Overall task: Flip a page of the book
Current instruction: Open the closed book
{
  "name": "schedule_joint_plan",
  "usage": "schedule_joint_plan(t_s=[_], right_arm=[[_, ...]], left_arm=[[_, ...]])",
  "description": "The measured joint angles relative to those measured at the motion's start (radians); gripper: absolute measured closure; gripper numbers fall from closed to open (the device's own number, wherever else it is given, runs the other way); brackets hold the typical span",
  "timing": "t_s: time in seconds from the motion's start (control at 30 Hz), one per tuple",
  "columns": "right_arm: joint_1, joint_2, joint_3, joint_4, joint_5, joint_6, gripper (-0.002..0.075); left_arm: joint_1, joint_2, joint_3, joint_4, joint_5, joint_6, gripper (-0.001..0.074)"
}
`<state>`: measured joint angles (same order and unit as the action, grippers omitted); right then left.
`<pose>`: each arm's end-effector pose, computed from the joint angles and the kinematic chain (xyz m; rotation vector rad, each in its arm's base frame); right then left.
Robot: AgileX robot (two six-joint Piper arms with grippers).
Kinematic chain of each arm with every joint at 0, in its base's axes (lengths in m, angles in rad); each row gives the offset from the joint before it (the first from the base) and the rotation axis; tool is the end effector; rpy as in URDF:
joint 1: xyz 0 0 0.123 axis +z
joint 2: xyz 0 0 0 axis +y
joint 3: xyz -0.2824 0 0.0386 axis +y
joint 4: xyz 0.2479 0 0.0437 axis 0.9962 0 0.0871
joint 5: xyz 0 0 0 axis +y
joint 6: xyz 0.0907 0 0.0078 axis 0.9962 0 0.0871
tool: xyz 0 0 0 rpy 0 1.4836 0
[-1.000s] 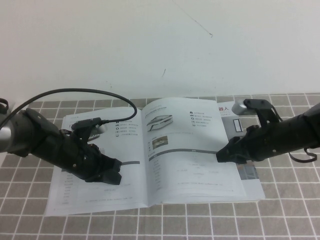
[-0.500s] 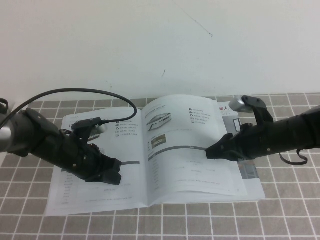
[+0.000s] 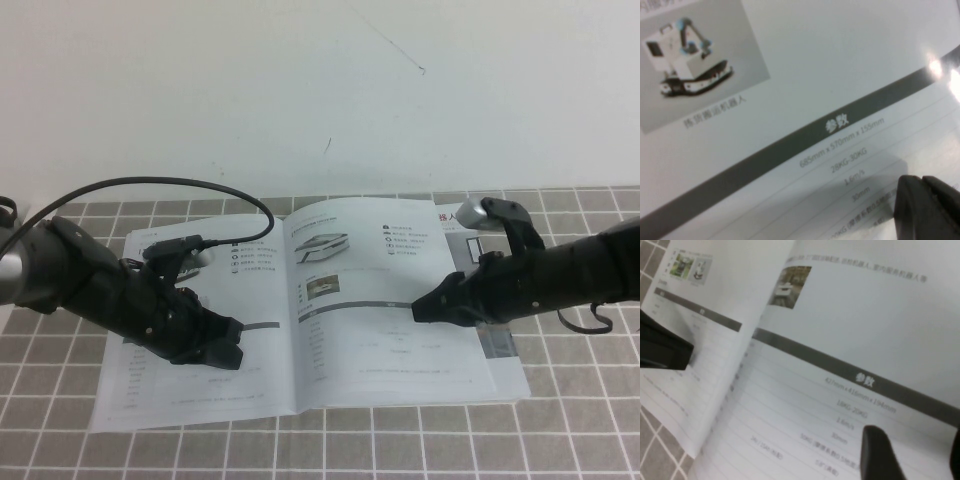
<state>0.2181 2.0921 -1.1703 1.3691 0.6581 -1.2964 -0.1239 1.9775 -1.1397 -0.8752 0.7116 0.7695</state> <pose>0.3775 0.1396 0.1168 -0.4926 2.4583 0.9137 0.3614 -0.0911 0.1372 0.3330 2.7381 -0.7599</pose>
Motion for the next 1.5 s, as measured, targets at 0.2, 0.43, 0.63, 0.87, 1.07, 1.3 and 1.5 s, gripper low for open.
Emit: schedule_joint_plan(t_s=[0.2,0.43,0.63,0.87,1.07,1.3,1.5], right_arm=[[0.000,-0.058,0.002,-0.099,-0.079,0.041,0.0411],[0.000,-0.092,0.002,-0.231,-0.129,0.139,0.0411],[0.000,-0.086,0.002,-0.297,-0.137,0.181,0.0411],[0.000,-0.058,0.002,-0.308,-0.143,0.191,0.0411],[0.000,-0.046,0.002,-0.306,-0.138,0.195,0.0411],[0.000,-0.033,-0.001,-0.256,-0.119,0.172,0.0411],[0.000,-0.021,-0.001,-0.151,-0.081,0.091,0.0411]], left_arm=[[0.000,0.000,0.000,0.006,0.000,0.000,0.0738],[0.000,0.000,0.000,0.007,0.000,0.000,0.0738],[0.000,0.000,0.000,0.007,0.000,0.000,0.0738],[0.000,0.000,0.000,0.007,0.000,0.000,0.0738],[0.000,0.000,0.000,0.007,0.000,0.000,0.0738],[0.000,0.000,0.000,0.007,0.000,0.000,0.0738],[0.000,0.000,0.000,0.011,0.000,0.000,0.0738]])
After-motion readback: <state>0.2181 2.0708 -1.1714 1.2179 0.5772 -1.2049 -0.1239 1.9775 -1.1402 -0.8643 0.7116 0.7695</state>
